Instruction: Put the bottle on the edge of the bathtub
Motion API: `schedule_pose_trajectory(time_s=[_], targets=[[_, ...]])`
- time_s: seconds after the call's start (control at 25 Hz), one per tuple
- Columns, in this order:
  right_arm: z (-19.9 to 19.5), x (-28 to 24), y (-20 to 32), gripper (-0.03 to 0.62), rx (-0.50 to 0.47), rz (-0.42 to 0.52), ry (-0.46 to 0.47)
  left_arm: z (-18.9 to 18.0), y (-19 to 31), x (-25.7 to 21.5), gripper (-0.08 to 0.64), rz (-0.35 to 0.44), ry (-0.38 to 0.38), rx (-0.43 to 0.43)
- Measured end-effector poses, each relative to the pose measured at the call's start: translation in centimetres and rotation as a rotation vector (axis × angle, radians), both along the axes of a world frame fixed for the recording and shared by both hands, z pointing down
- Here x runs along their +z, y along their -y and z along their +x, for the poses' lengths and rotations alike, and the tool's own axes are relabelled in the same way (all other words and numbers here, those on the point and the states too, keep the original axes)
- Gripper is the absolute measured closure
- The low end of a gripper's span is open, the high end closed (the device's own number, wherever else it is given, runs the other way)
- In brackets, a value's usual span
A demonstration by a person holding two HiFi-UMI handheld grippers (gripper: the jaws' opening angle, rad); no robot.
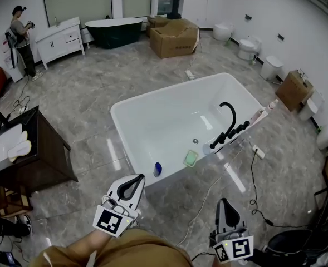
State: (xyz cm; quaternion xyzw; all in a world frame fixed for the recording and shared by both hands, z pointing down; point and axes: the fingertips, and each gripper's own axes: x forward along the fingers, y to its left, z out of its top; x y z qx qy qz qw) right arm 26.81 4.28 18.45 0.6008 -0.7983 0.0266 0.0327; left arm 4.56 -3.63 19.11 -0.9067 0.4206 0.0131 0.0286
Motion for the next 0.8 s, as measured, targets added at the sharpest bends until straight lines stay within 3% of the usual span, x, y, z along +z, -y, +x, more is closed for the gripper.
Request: schedule_pose_trajectory(time_s=[0.56, 0.8], targets=[[0.2, -1.3, 0.2, 0.588, -0.050, 0.028, -0.007, 1.4, 0.1, -1.6, 0.555, 0.024, -0.002, 0.002], [0.0, -1.0, 0.7, 0.588, -0.053, 0.046, 0.013, -0.4, 0.2, -1.4, 0.555, 0.028, -0.011, -0.058]])
